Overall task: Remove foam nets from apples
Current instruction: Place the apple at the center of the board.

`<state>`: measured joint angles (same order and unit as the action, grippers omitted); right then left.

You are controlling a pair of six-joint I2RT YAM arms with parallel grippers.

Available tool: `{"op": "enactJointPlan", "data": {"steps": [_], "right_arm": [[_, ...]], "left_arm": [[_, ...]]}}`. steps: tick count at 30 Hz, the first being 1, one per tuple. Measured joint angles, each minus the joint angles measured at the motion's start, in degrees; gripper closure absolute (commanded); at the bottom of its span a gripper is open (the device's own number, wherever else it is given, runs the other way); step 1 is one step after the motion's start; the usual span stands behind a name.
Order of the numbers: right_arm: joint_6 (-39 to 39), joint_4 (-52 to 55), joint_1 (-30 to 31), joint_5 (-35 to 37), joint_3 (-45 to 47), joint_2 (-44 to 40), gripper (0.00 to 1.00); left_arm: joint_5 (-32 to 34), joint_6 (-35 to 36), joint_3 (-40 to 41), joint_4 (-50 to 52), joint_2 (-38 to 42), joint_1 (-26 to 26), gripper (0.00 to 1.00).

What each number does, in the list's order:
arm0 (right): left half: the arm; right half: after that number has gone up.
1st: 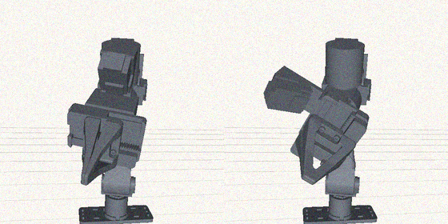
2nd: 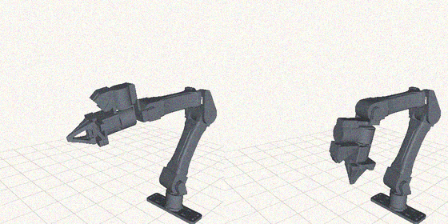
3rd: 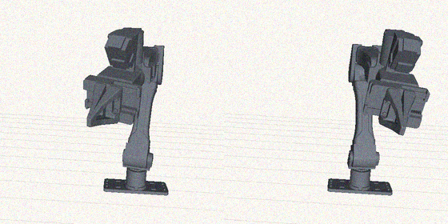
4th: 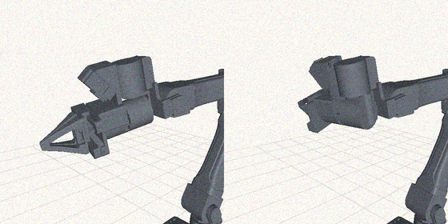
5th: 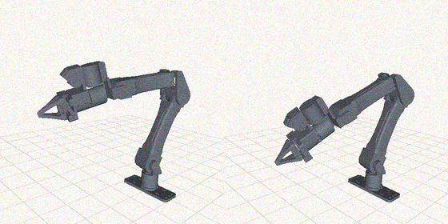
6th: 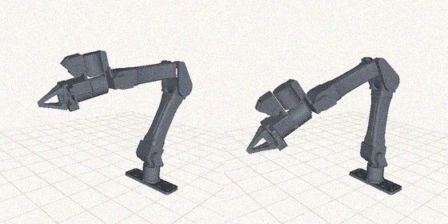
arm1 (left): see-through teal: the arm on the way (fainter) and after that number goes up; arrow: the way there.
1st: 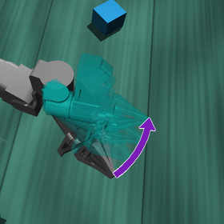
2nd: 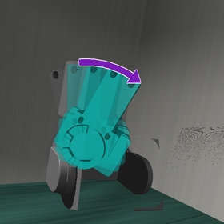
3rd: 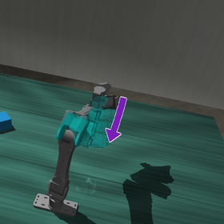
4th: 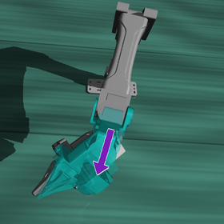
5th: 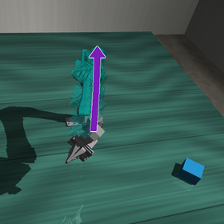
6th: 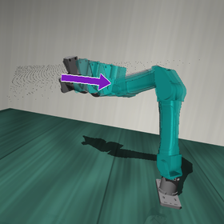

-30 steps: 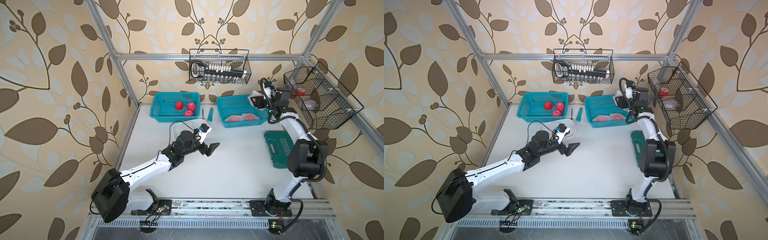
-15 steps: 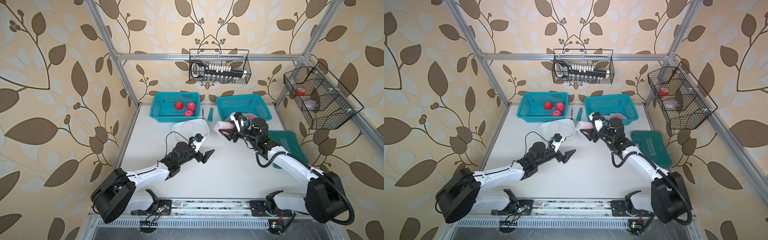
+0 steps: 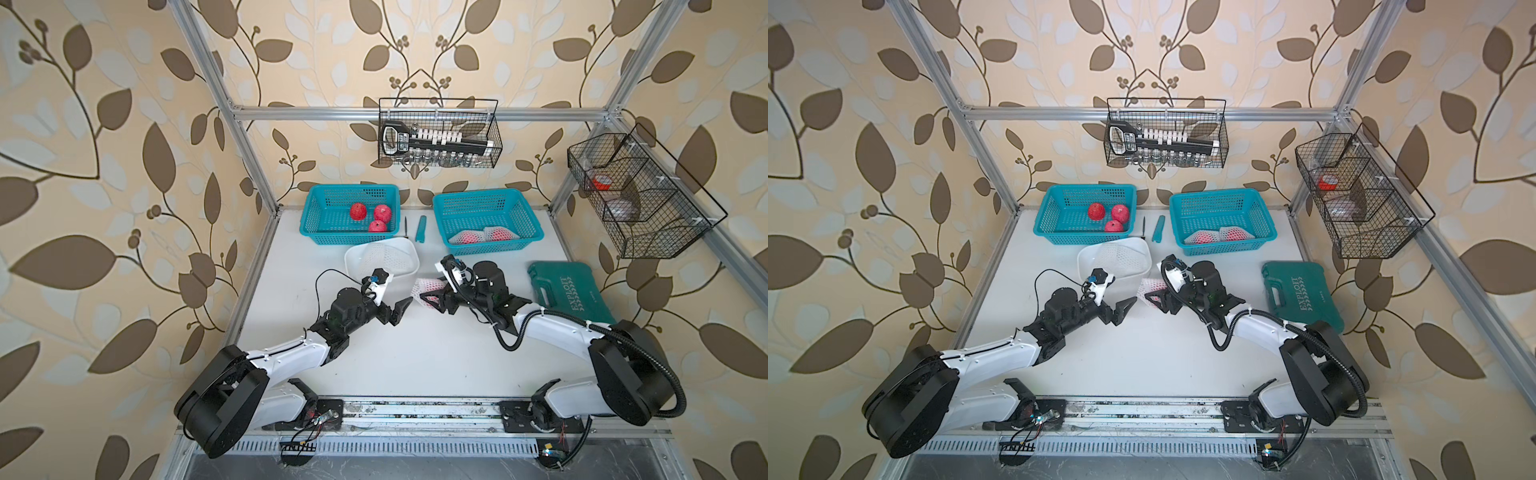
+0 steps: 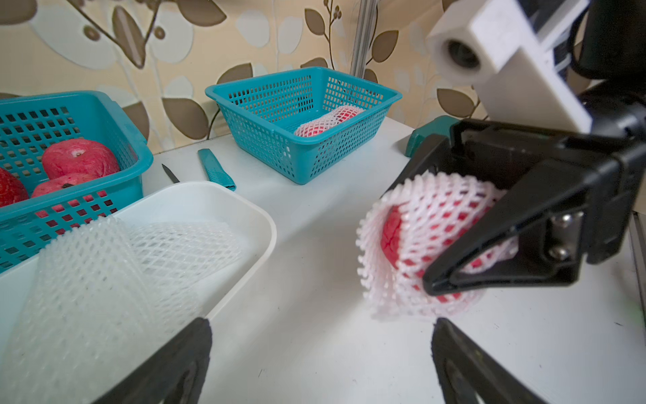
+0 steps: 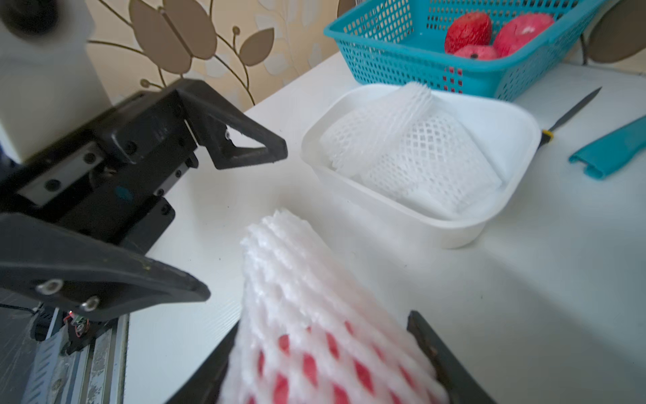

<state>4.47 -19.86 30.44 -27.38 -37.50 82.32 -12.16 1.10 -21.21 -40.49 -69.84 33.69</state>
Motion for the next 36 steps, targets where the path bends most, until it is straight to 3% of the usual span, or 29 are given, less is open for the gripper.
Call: {"op": "enactJointPlan", "data": {"steps": [15,21,22,23,32,36], "right_arm": [[-0.4,4.1,1.0,3.3,-0.7,10.5,0.32],[0.0,5.1,1.1,4.3,-1.9,10.8,0.17],[0.2,5.5,1.1,4.5,-2.1,10.8,0.04],[0.2,5.9,1.1,4.7,-2.3,10.8,0.01],[1.8,15.1,1.1,10.8,-4.9,6.1,0.0],[1.6,22.1,1.1,11.6,-10.6,4.3,0.02]], "left_arm": [[-0.9,0.0,-0.1,0.4,-7.2,0.0,0.01],[-0.6,0.1,-0.8,1.9,-7.8,0.0,0.01],[-0.4,0.1,-0.9,2.2,-7.8,0.0,0.01],[-0.2,0.1,-1.0,2.7,-7.8,0.0,0.01],[3.6,-0.2,-2.4,5.6,-7.8,0.0,0.01],[3.8,-1.1,-2.3,6.3,-7.6,0.0,0.01]]}}
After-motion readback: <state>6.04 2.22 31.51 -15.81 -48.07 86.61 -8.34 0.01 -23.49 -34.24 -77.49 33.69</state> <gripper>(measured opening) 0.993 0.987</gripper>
